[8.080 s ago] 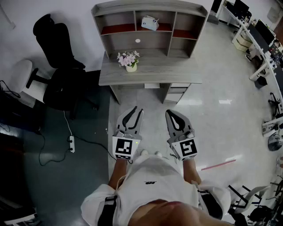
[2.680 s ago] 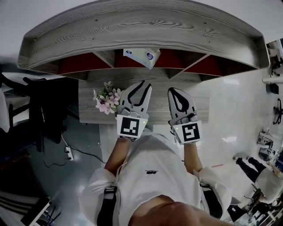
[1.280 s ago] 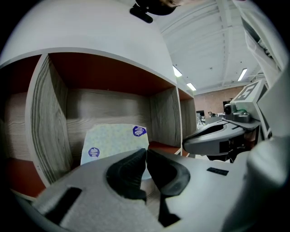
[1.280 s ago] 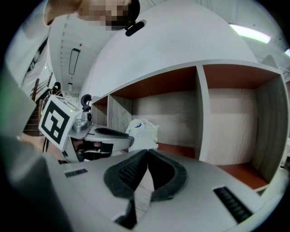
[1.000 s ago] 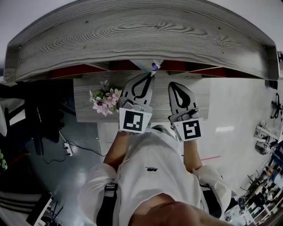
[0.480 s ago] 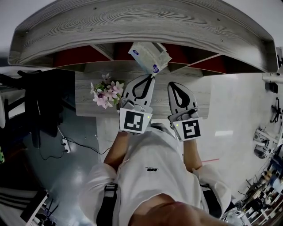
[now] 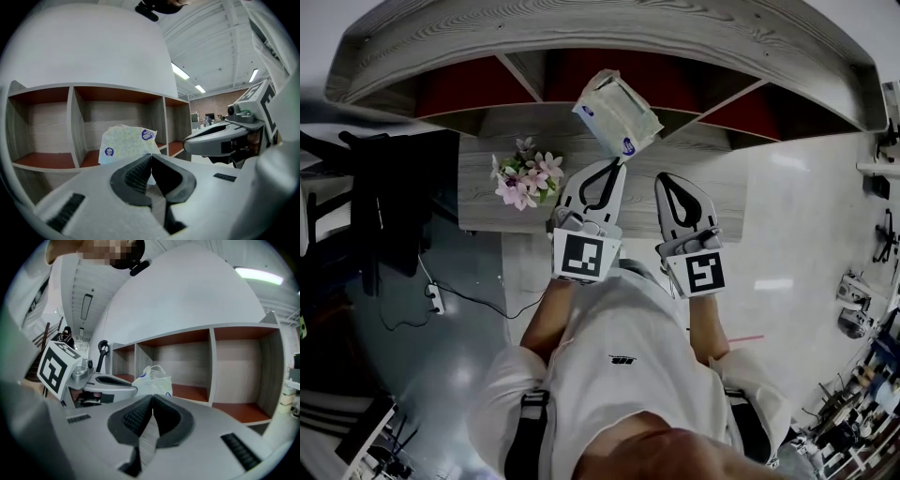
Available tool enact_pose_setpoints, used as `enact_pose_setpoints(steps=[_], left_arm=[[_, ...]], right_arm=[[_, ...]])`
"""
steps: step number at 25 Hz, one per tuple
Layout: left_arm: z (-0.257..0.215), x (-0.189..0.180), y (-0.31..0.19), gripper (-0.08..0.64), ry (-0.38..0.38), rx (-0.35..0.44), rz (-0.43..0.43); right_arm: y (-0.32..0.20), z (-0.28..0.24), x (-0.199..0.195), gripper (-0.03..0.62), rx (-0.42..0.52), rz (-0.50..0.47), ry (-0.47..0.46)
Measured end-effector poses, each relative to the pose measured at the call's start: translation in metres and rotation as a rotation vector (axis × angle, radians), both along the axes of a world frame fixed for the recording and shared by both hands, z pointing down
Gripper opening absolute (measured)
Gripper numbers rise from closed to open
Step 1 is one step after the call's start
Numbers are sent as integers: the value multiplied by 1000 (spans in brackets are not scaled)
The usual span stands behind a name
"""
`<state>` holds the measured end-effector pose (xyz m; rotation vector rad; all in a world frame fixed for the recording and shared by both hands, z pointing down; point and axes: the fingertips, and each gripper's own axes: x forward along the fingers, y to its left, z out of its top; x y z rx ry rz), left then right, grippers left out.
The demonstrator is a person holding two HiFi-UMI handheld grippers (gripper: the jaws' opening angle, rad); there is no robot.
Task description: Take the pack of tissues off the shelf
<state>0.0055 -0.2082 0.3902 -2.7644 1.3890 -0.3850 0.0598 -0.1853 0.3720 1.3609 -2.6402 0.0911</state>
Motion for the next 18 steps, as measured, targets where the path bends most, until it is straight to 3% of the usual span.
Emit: enact_pose_setpoints(steps=[4, 18], left_arm=[[3, 0, 16, 29, -24, 0, -4], [29, 3, 64, 29, -4, -47, 4]], right_arm=[[14, 3, 0, 26, 2, -6, -4], [58, 22, 3, 26, -21, 13, 0]])
